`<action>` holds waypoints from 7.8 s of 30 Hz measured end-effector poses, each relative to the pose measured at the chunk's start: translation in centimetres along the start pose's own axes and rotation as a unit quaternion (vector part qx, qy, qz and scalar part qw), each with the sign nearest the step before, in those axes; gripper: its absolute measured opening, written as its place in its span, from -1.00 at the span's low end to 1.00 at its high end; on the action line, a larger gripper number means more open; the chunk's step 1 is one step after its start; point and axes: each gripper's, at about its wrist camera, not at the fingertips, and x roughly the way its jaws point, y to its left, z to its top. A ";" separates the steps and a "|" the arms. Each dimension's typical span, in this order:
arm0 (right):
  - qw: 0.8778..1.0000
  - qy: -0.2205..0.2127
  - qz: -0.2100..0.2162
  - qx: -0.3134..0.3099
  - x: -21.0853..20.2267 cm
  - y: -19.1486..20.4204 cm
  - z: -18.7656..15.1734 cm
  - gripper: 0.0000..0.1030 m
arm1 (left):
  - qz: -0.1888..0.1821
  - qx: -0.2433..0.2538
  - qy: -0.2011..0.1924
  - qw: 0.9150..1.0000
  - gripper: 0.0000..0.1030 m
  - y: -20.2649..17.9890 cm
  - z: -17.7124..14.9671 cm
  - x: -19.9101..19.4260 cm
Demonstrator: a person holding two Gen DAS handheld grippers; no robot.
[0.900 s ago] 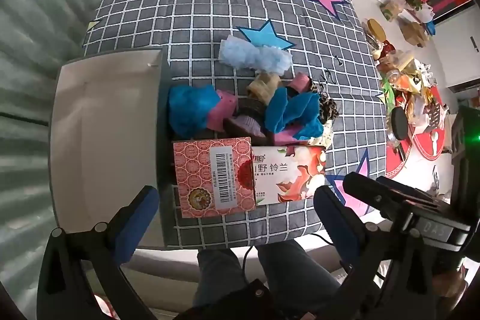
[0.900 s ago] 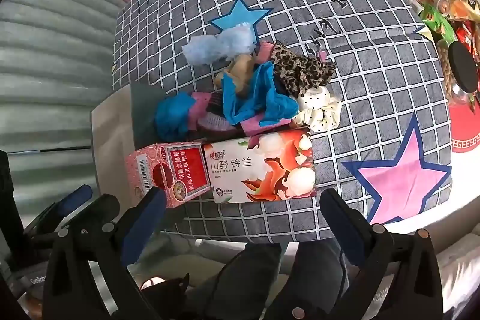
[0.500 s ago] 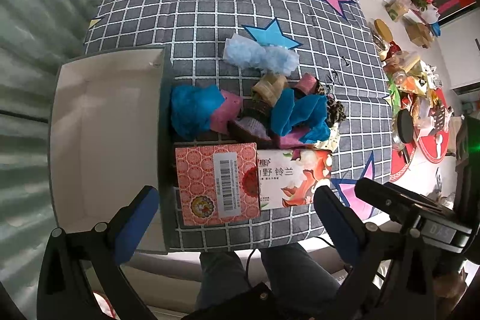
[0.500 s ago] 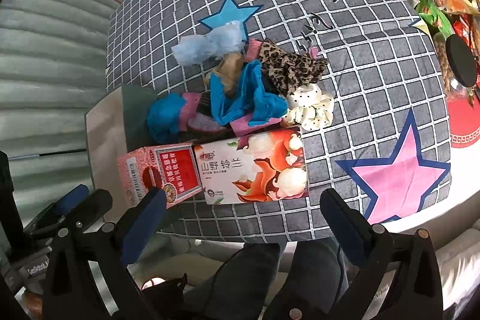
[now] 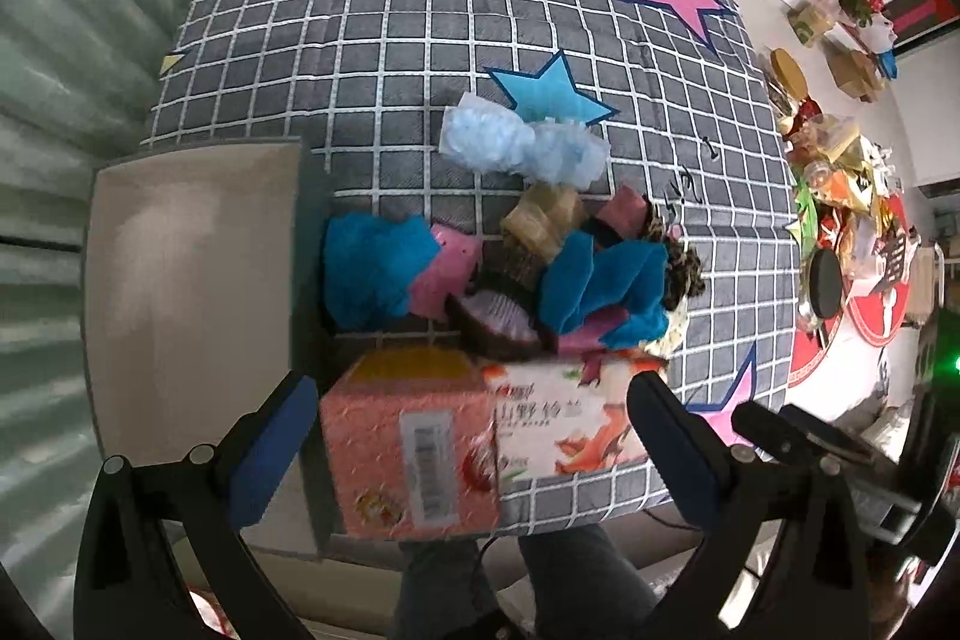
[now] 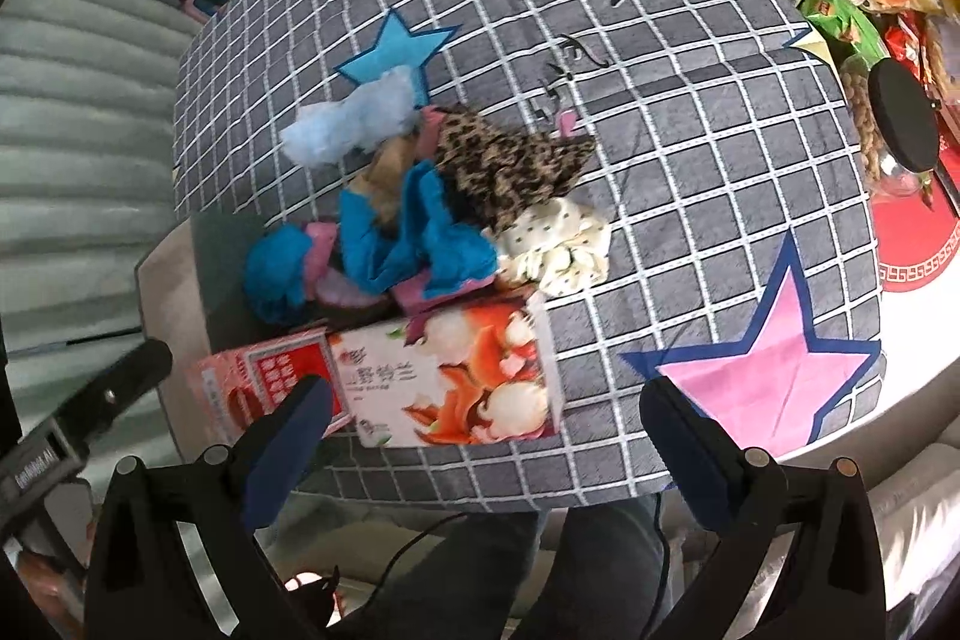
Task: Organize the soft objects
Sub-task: 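Reach the left tool to the light-blue fluffy plush while the right tool reaches the leopard scarf, then grasp the light-blue plush with the left tool while the right tool grasps the leopard scarf, then carry the blue plush and leopard scarf with both tools over the white box, then open both tools to drop the plush and scarf into the white box, then move both tools back to the pile of soft items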
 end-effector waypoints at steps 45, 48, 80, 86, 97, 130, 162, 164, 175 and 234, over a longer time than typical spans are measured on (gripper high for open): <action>0.999 0.033 -0.020 -0.032 11.0 -4.8 13.3 1.00 | -0.008 -0.148 0.092 0.985 0.61 -4.4 14.2 21.0; 0.997 0.027 -0.032 -0.064 12.1 -2.5 13.8 1.00 | 0.008 -0.133 0.085 0.987 0.48 -4.8 14.0 21.1; 0.996 -0.034 -0.008 -0.081 3.4 -2.4 11.7 -0.25 | 0.009 0.097 -0.076 0.992 -0.50 -9.5 9.3 2.7; 0.996 -0.039 -0.011 -0.086 2.2 -1.8 9.3 -0.25 | -0.009 0.121 -0.084 0.989 -0.49 -9.2 6.3 3.1; 0.995 -0.035 -0.002 -0.092 0.8 -0.6 3.4 -0.25 | -0.036 0.172 -0.079 0.981 -0.49 -7.3 -1.2 1.5; 0.979 0.018 -0.002 -0.203 3.0 5.8 -10.7 -0.25 | -0.063 0.207 -0.118 0.969 -0.49 1.1 -13.0 -3.9; 0.893 0.066 0.024 -0.445 6.1 25.3 -15.5 -0.25 | 0.025 -0.028 -0.142 0.989 -0.49 19.2 -15.4 -3.0; 0.891 0.069 0.027 -0.448 6.6 26.2 -15.6 -0.25 | 0.030 -0.034 -0.139 0.989 -0.50 19.7 -15.3 -2.6; 0.898 0.075 0.033 -0.433 8.2 29.2 -14.1 -0.25 | 0.043 -0.043 -0.136 0.989 -0.50 21.0 -13.4 -1.1; 0.971 -0.017 0.009 -0.238 5.0 22.1 0.3 1.00 | -0.031 -0.073 -0.086 0.993 0.99 17.9 -2.2 1.3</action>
